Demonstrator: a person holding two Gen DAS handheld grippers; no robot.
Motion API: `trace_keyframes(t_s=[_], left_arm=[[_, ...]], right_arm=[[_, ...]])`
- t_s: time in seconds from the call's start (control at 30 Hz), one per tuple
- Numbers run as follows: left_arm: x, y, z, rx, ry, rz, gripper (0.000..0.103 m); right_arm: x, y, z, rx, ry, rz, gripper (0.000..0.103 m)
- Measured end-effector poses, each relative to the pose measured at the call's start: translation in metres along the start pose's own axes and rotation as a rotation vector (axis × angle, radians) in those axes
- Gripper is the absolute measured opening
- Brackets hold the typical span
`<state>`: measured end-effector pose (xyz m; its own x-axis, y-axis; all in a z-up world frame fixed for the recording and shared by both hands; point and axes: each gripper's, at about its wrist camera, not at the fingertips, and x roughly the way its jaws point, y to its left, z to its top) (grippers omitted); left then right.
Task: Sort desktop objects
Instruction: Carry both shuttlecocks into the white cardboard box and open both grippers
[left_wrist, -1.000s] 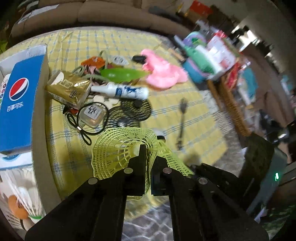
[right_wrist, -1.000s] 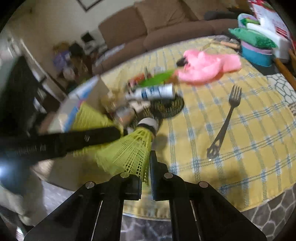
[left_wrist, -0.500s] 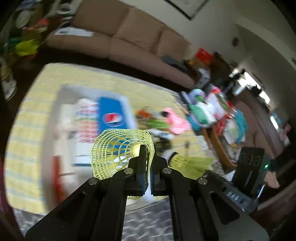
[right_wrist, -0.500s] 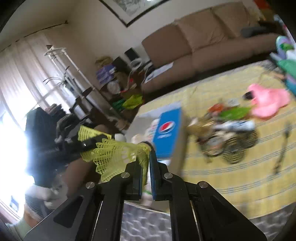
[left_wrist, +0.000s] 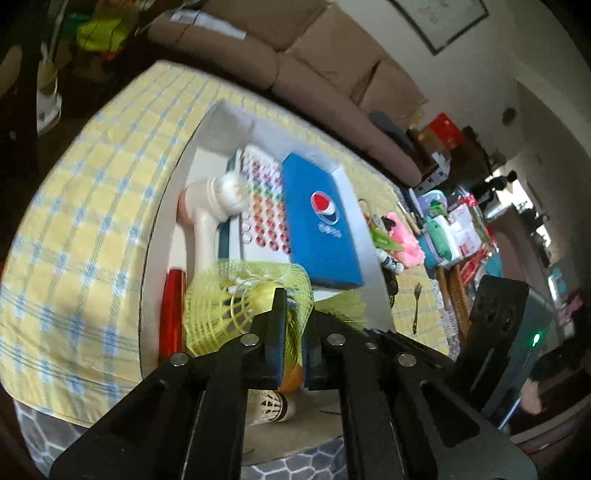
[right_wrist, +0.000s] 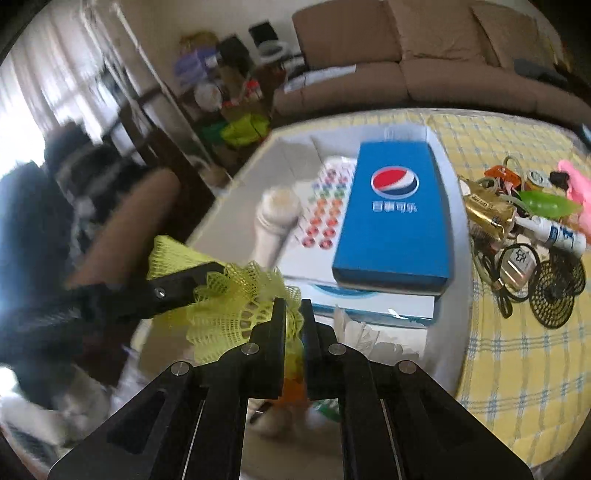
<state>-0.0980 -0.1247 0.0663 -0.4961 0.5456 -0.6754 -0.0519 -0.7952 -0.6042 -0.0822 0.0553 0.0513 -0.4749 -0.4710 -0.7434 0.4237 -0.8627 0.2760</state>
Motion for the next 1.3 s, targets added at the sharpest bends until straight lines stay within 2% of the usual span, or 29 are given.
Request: trace_keyframes(t_s=[0.03, 0.1, 0.17, 0.4, 0.47, 0.5, 0.57, 0.67, 0.7, 0.8, 0.9, 1.0, 1.07, 1.17, 1.23, 1.3], left_arm=[[0.0, 0.005, -0.003, -0.019, 0.014, -0.015, 0.019], [-0.006, 0.007, -0.006, -0.029, 0.009, -0.034, 0.052], [-0.021, 0.006, -0.009, -0.022, -0.014, -0.055, 0.062], [-0.061, 0.015, -0.002, -0.009, -0.111, -0.05, 0.062], [-0.058, 0.015, 0.0, 0.001, -0.1, -0.043, 0.059], [-0.053, 0.015, 0.0, 0.007, -0.091, -0.048, 0.054], [-0.049, 0.015, 0.0, 0.012, -0.077, -0.058, 0.052], [-0.046, 0.025, -0.008, -0.012, -0.074, -0.097, 0.052], [-0.046, 0.028, -0.01, -0.024, -0.07, -0.109, 0.052], [-0.051, 0.034, -0.006, -0.047, -0.048, -0.152, 0.052], [-0.066, 0.038, -0.004, -0.055, -0.088, -0.171, 0.054], [-0.07, 0.046, -0.003, -0.092, -0.09, -0.196, 0.054], [-0.069, 0.048, -0.001, -0.103, -0.083, -0.205, 0.054], [-0.064, 0.042, -0.002, -0.08, -0.065, -0.206, 0.06], [-0.061, 0.031, -0.006, -0.036, -0.051, -0.179, 0.062], [-0.058, 0.018, -0.011, 0.034, -0.045, -0.127, 0.073]], right_arm=[[0.003, 0.002, -0.003, -0.014, 0.014, -0.008, 0.009], [0.002, 0.003, -0.009, -0.03, 0.02, 0.007, 0.01], [0.002, 0.006, -0.013, -0.054, 0.039, -0.024, 0.011], [-0.012, 0.015, -0.013, -0.067, 0.007, -0.034, 0.012], [-0.015, 0.024, -0.01, -0.114, -0.008, -0.139, 0.012], [-0.015, 0.027, -0.008, -0.139, -0.013, -0.182, 0.012], [-0.015, 0.03, -0.006, -0.163, -0.008, -0.212, 0.012], [-0.016, 0.033, -0.003, -0.147, 0.0, -0.182, 0.012], [-0.018, 0.034, -0.001, -0.129, -0.006, -0.149, 0.012], [-0.025, 0.032, 0.004, -0.071, -0.023, -0.107, 0.013], [-0.039, 0.024, 0.007, -0.002, -0.069, -0.094, 0.014], [-0.049, 0.011, 0.009, 0.068, -0.089, -0.092, 0.023], [-0.053, 0.004, 0.008, 0.102, -0.092, -0.092, 0.024], [-0.064, -0.004, 0.002, 0.124, -0.091, -0.096, 0.029], [-0.07, -0.006, -0.002, 0.107, -0.086, -0.123, 0.048], [-0.076, -0.008, -0.009, 0.082, -0.08, -0.153, 0.059]])
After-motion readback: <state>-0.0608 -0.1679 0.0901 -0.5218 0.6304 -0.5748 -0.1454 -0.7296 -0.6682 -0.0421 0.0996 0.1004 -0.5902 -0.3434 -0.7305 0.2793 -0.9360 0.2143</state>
